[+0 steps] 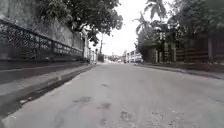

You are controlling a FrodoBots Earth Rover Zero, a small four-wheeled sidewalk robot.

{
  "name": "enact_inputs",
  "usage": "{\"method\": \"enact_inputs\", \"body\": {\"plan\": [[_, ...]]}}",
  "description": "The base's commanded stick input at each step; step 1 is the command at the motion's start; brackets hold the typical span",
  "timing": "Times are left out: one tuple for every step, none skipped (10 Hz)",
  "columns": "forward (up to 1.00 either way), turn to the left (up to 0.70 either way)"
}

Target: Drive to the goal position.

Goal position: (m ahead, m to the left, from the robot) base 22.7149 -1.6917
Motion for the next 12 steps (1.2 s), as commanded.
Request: {"method": "enact_inputs", "body": {"plan": [[1.00,0.28],[1.00,0.38],[1.00,0.22],[1.00,0.00],[1.00,0.00],[1.00,0.00],[1.00,0.00],[1.00,0.00],[1.00,0.00],[1.00,0.00],[1.00,0.00],[1.00,0.00]]}}
